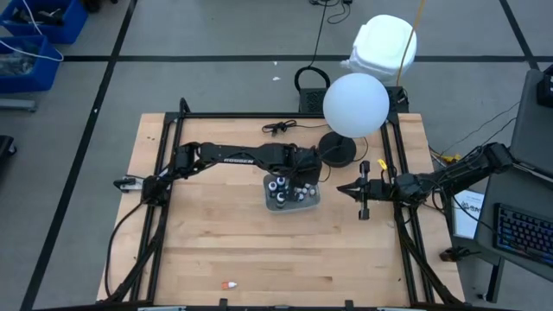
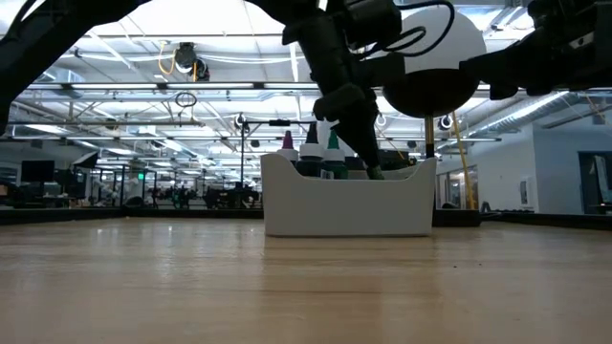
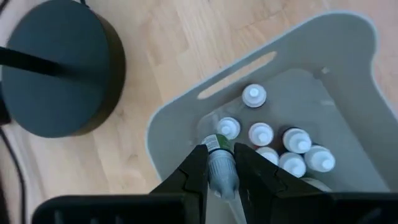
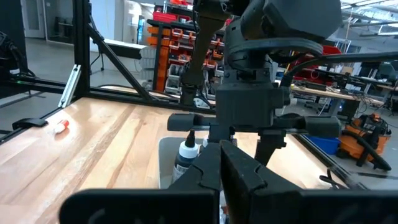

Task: Pick & Place food coloring
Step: Put the small green food coloring bottle into the gray bin

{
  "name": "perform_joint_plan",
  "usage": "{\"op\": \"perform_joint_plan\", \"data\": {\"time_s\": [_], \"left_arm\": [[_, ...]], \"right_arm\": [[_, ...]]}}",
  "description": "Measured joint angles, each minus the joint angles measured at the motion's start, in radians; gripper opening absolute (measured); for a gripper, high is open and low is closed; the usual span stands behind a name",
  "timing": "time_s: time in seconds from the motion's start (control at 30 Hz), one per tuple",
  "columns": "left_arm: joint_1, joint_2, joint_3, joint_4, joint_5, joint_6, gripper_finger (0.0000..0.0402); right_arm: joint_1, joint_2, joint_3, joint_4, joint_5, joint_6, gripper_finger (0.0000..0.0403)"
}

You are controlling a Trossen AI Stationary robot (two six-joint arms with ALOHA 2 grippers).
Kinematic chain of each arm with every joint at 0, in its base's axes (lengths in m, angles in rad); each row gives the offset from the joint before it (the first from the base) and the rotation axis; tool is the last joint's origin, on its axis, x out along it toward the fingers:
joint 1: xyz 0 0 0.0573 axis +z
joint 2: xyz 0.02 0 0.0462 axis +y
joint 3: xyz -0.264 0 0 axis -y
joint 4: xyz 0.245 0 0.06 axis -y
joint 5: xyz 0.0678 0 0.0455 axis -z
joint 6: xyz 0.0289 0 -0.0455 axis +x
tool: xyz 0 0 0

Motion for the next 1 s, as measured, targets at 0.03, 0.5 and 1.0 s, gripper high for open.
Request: {"op": "perform_joint_plan", "data": {"time_s": [0.03, 0.5, 1.0], "left_arm": [[-0.001, 0.0, 0.0, 0.002, -0.008, 0.008, 0.0063], [-0.02, 0.031, 0.0, 0.006, -0.067, 0.065, 0.0062], [-0.023, 0.031, 0.0, 0.02, -0.057, 0.054, 0.0062]], "right_arm": [[0.0, 0.0, 0.0, 0.001, 0.0, -0.001, 0.0], [-0.003, 0.0, -0.001, 0.01, 0.0, -0.006, 0.0], [-0.003, 0.0, -0.001, 0.01, 0.0, 0.006, 0.0]]}}
